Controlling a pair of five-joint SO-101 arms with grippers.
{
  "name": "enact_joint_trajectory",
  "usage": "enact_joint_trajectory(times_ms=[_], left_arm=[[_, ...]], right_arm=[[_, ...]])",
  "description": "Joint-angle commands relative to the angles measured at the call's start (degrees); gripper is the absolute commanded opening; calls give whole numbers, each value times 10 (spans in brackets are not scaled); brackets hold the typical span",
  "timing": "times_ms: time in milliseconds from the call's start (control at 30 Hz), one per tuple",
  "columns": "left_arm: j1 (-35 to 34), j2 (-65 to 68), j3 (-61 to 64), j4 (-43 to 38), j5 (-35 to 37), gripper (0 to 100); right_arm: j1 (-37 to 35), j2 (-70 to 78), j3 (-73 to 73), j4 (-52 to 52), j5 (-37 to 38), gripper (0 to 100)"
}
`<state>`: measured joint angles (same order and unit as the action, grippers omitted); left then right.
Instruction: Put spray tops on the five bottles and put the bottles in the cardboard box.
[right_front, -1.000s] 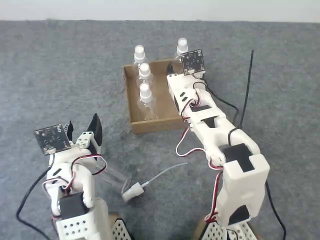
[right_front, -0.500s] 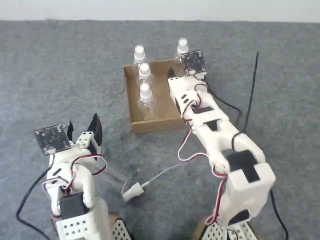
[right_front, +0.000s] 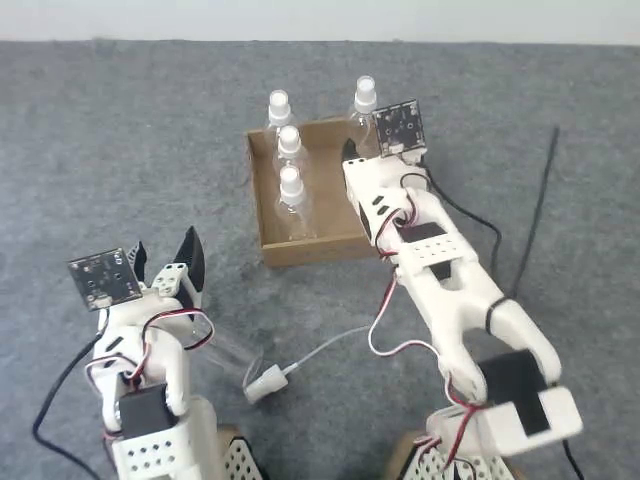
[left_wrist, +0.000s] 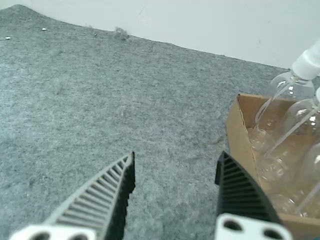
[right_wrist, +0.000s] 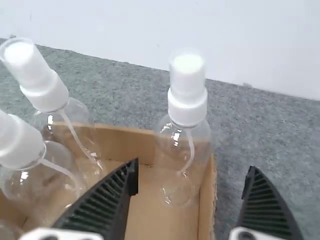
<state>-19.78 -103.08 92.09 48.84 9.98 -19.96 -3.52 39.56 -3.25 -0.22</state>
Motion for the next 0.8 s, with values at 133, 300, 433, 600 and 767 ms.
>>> enact_joint_trajectory(times_ms=[133, 300, 433, 600, 767], left_arm=[[-20, -7, -7, -17, -4, 247], [-33, -7, -8, -25, -3, 247], [-49, -7, -7, -37, -1, 247], [-91, -7, -9, -46, 0, 246], [-113, -7, -8, -56, 0, 246]], right_arm=[[20, -145, -36, 193, -2, 275], [17, -204, -40, 282, -1, 275], [19, -255, -39, 354, -1, 275], [16, -327, -36, 453, -1, 275], [16, -396, -36, 532, -1, 275]])
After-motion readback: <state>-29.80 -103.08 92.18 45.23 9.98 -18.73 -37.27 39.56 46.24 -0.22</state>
